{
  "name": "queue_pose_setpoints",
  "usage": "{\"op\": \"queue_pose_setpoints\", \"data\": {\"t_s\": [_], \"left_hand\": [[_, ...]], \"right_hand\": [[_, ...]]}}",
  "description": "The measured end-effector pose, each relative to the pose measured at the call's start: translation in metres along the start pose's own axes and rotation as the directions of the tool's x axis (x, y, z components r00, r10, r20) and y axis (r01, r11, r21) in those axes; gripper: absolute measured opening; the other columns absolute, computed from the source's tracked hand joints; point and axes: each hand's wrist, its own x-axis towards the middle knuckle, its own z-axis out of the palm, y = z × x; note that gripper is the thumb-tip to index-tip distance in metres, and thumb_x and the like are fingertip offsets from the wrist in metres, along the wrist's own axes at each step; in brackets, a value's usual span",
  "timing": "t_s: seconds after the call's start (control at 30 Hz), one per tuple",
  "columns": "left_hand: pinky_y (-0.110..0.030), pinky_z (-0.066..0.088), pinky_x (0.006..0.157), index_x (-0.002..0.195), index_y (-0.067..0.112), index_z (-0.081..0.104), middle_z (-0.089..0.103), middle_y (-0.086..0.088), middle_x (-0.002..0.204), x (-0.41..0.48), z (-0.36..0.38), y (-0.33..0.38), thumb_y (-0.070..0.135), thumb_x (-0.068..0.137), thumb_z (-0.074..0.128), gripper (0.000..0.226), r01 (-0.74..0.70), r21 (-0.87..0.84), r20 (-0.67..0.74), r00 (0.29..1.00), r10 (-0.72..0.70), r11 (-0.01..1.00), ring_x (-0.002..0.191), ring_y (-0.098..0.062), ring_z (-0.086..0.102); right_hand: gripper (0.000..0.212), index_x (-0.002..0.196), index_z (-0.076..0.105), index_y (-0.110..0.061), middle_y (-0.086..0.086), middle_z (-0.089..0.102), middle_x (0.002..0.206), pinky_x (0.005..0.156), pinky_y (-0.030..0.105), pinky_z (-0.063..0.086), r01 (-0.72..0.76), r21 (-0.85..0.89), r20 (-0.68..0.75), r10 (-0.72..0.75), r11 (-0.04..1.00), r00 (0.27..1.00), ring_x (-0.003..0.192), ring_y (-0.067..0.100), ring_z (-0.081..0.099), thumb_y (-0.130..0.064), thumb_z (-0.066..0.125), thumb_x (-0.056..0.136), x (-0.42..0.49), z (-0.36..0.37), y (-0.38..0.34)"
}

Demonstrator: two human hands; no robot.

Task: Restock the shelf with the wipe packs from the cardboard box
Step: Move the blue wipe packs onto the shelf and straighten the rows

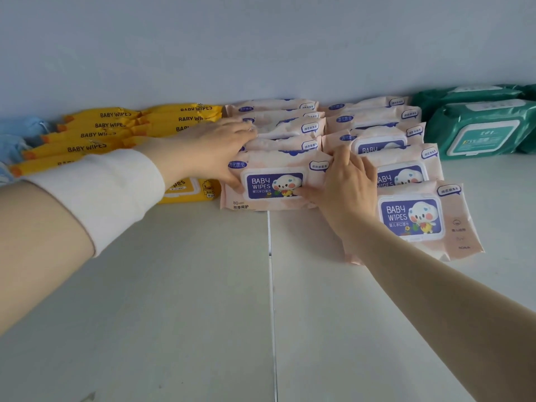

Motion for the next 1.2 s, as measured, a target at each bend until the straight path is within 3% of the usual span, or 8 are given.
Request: {"op": "queue_pose_setpoints", "data": {"t_s": [0.13,0.27,0.53,0.7,0.83,0.97,1.1,1.2], "left_hand": [[-0.043,0.023,0.116,0.148,0.013,0.014,0.012,-0.005,0.158,0.003,0.006,-0.001,0.068,0.059,0.066,0.117,0.030,-0.025,-0.010,1.000,-0.030,0.999,0.145,-0.022,0.009],[-0.028,-0.001,0.114,0.149,0.009,0.009,0.005,-0.009,0.158,0.001,0.008,0.001,0.071,0.059,0.065,0.123,0.027,-0.072,0.031,0.999,-0.025,0.997,0.146,-0.021,0.000],[-0.041,0.015,0.118,0.147,0.007,0.013,0.012,-0.009,0.157,0.005,0.005,0.010,0.067,0.064,0.066,0.115,0.080,-0.061,0.047,0.996,-0.078,0.995,0.145,-0.024,0.005],[-0.048,0.016,0.116,0.148,0.008,0.003,0.008,-0.017,0.156,0.002,-0.018,0.032,0.061,0.070,0.066,0.114,0.164,0.091,0.148,0.973,-0.177,0.982,0.145,-0.032,0.006],[-0.049,0.028,0.109,0.144,0.015,0.023,0.030,-0.015,0.149,0.007,-0.058,0.060,0.061,0.070,0.066,0.097,0.143,0.179,0.108,0.981,-0.164,0.973,0.138,-0.033,0.027],[-0.042,0.047,0.083,0.123,0.019,0.046,0.054,-0.002,0.105,0.004,-0.092,0.098,0.058,0.076,0.062,0.063,0.128,0.223,0.166,0.972,-0.166,0.967,0.106,-0.032,0.053],[-0.045,0.043,0.099,0.140,0.019,0.036,0.049,-0.003,0.136,-0.003,-0.097,0.148,0.056,0.082,0.056,0.071,0.147,0.246,0.415,0.877,-0.241,0.958,0.121,-0.028,0.049],[-0.039,0.042,0.098,0.139,0.017,0.037,0.047,-0.004,0.139,-0.006,-0.091,0.175,0.057,0.082,0.056,0.073,0.211,0.173,0.464,0.844,-0.268,0.962,0.123,-0.026,0.048]], "right_hand": [[0.070,0.116,0.040,-0.010,0.007,0.052,0.132,0.113,0.035,0.016,-0.023,-0.002,-0.011,0.023,1.000,1.000,0.132,0.022,0.038,-0.049,0.074,0.070,0.003,0.003,0.000],[0.070,0.115,0.039,-0.010,0.006,0.054,0.129,0.112,0.035,0.017,-0.028,-0.009,-0.020,0.027,1.000,0.999,0.130,0.022,0.040,-0.049,0.074,0.070,0.003,0.004,0.001],[0.076,0.123,0.038,-0.008,0.010,0.050,0.134,0.114,0.037,0.016,-0.069,-0.071,0.022,0.070,0.995,0.997,0.131,0.024,0.040,-0.052,0.072,0.071,0.005,0.004,-0.002],[0.096,0.139,0.026,-0.006,0.013,0.044,0.138,0.107,0.040,0.028,-0.035,-0.148,0.248,0.071,0.988,0.966,0.131,0.028,0.039,-0.054,0.072,0.070,0.020,-0.024,-0.017],[0.075,0.133,0.040,-0.007,0.014,0.050,0.131,0.095,0.038,0.038,0.150,-0.204,0.288,-0.087,0.967,0.954,0.122,0.032,0.047,-0.050,0.067,0.078,0.034,-0.071,-0.012],[0.057,0.132,0.047,-0.010,0.015,0.051,0.130,0.098,0.041,0.039,0.371,-0.455,0.339,-0.227,0.810,0.913,0.122,0.033,0.047,-0.044,0.057,0.088,0.033,-0.121,0.023],[0.050,0.129,0.050,-0.016,0.007,0.056,0.125,0.098,0.038,0.037,0.542,-0.649,0.478,-0.268,0.534,0.836,0.119,0.027,0.050,-0.049,0.049,0.091,0.017,-0.158,0.072],[0.051,0.128,0.050,-0.021,0.003,0.057,0.121,0.100,0.039,0.035,0.609,-0.701,0.540,-0.282,0.370,0.793,0.118,0.023,0.050,-0.055,0.046,0.090,0.008,-0.176,0.109]]}}
